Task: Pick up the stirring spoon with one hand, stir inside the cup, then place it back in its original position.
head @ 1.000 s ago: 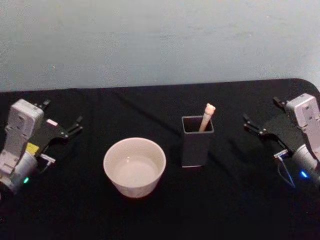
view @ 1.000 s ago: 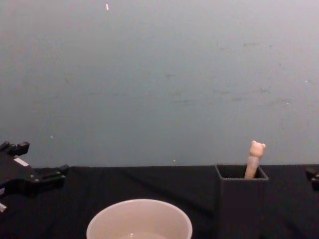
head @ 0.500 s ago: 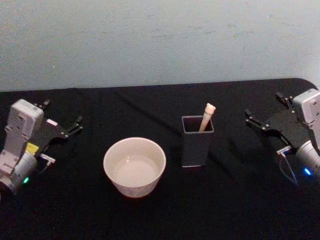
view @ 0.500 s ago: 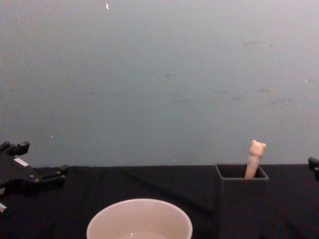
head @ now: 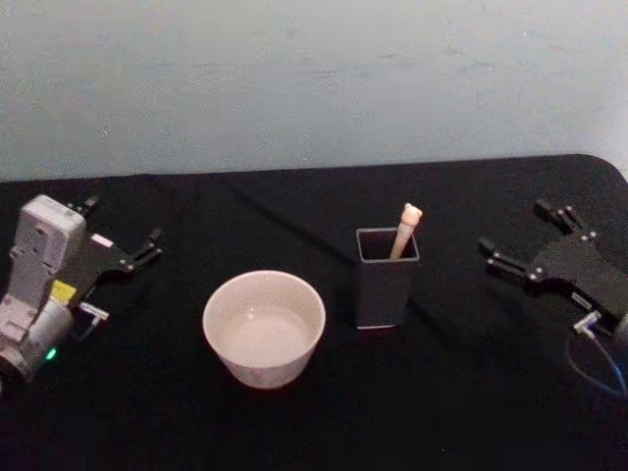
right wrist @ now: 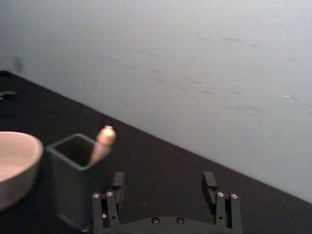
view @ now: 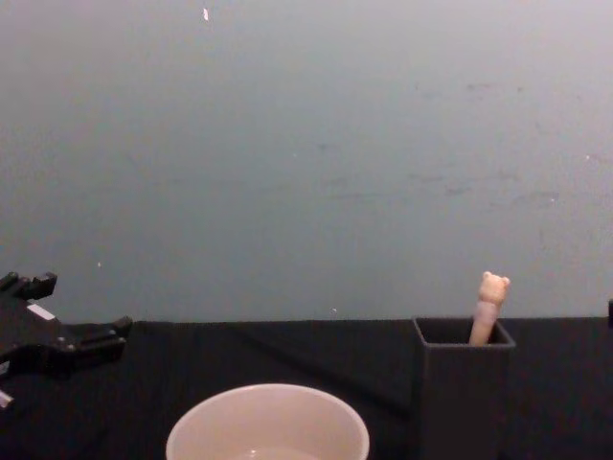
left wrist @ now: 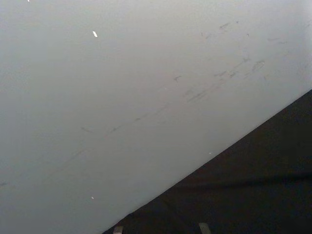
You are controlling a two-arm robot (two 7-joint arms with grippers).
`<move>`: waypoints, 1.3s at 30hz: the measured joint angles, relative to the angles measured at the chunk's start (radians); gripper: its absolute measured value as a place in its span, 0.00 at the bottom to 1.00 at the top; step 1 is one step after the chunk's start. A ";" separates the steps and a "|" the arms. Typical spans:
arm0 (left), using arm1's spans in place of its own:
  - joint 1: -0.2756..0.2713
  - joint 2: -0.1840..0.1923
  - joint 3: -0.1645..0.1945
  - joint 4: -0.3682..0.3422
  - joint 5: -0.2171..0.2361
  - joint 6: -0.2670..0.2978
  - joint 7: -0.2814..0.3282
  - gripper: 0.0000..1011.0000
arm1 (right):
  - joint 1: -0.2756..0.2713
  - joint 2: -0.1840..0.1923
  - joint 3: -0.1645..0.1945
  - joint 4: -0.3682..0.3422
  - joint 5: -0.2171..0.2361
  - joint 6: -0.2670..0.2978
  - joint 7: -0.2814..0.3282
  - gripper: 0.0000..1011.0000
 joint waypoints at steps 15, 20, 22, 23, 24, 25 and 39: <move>0.000 0.000 0.000 0.000 0.000 0.000 0.000 0.99 | 0.026 -0.036 -0.021 -0.020 0.058 0.077 0.138 0.99; 0.000 0.000 0.000 0.000 0.000 0.000 0.000 0.99 | 0.064 -0.071 -0.036 -0.002 0.059 0.124 0.158 0.99; 0.000 0.000 0.000 0.000 0.000 0.000 0.000 0.99 | 0.077 -0.081 -0.038 0.007 0.062 0.140 0.164 0.99; 0.000 0.000 0.000 0.000 0.000 0.000 0.000 0.99 | 0.083 -0.087 -0.040 0.011 0.063 0.148 0.167 0.99; 0.000 0.000 0.000 0.000 0.000 0.000 0.000 0.99 | 0.095 -0.098 -0.042 0.022 0.065 0.163 0.172 0.99; 0.000 0.000 0.000 0.000 0.000 0.000 0.000 0.99 | 0.101 -0.103 -0.043 0.027 0.066 0.169 0.175 0.99; 0.000 0.000 0.000 0.000 0.000 0.000 0.000 0.99 | 0.186 -0.181 -0.059 0.109 0.078 0.239 0.192 0.99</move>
